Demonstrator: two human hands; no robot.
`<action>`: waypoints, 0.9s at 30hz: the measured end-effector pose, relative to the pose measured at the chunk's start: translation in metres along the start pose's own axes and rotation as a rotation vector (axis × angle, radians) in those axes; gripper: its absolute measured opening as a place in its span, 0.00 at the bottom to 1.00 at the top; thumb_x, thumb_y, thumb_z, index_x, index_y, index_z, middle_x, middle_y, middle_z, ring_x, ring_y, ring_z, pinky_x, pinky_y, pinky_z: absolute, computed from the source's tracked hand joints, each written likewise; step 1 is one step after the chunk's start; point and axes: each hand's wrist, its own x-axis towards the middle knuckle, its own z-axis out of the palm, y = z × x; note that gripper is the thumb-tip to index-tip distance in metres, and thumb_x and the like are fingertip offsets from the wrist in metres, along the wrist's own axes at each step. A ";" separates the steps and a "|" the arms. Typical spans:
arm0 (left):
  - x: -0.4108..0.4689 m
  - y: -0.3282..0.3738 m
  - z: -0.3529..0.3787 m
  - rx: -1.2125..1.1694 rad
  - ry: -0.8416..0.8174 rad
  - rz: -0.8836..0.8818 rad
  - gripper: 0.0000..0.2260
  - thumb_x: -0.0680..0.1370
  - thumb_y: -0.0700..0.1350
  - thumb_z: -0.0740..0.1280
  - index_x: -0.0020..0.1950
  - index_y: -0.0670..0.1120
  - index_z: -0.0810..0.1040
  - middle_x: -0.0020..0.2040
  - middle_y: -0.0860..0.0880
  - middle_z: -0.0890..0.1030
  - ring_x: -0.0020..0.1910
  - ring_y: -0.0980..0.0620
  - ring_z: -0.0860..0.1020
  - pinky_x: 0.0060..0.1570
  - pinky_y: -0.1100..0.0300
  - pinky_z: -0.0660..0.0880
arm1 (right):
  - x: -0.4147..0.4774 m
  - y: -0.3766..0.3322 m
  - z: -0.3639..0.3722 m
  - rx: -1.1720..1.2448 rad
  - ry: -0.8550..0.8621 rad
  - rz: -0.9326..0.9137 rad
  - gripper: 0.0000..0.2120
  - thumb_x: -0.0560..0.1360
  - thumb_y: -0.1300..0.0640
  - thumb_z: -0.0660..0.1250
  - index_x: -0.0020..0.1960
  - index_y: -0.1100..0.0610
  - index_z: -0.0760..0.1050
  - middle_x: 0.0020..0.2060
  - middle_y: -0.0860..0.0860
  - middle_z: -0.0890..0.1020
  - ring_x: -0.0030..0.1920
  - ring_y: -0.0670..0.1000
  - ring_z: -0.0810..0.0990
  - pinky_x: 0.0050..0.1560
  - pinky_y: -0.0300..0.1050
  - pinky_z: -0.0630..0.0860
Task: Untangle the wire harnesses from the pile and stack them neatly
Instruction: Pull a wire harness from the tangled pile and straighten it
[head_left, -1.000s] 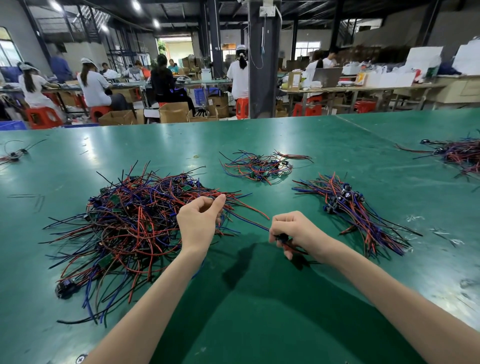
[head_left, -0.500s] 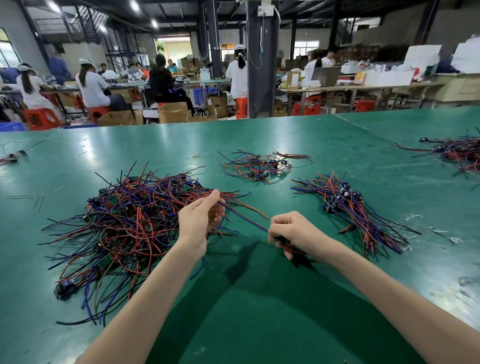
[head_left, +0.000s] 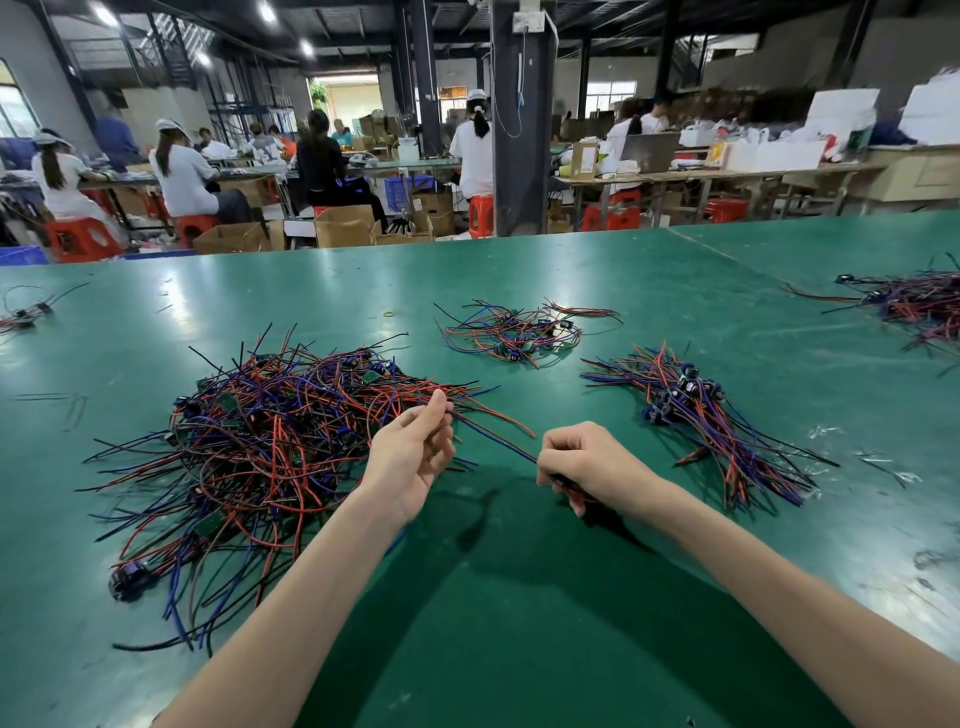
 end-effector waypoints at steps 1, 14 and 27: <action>0.000 -0.001 0.000 0.002 0.004 -0.003 0.08 0.73 0.45 0.70 0.37 0.44 0.79 0.29 0.51 0.78 0.26 0.59 0.75 0.24 0.68 0.73 | 0.000 0.000 0.001 0.006 0.000 -0.003 0.13 0.70 0.65 0.63 0.28 0.57 0.73 0.23 0.52 0.72 0.18 0.49 0.68 0.20 0.35 0.65; 0.001 0.013 -0.003 -0.220 -0.028 -0.295 0.13 0.78 0.45 0.66 0.35 0.43 0.75 0.26 0.52 0.71 0.21 0.59 0.69 0.20 0.71 0.68 | -0.001 -0.005 0.005 0.057 -0.085 -0.052 0.13 0.69 0.63 0.63 0.27 0.54 0.74 0.23 0.51 0.74 0.20 0.49 0.67 0.21 0.36 0.67; -0.002 0.010 0.003 -0.211 -0.031 -0.222 0.14 0.78 0.46 0.66 0.35 0.40 0.76 0.29 0.48 0.72 0.25 0.55 0.73 0.26 0.67 0.76 | -0.001 -0.004 0.002 0.045 -0.049 -0.018 0.08 0.64 0.58 0.63 0.26 0.54 0.74 0.24 0.52 0.73 0.19 0.49 0.67 0.20 0.35 0.66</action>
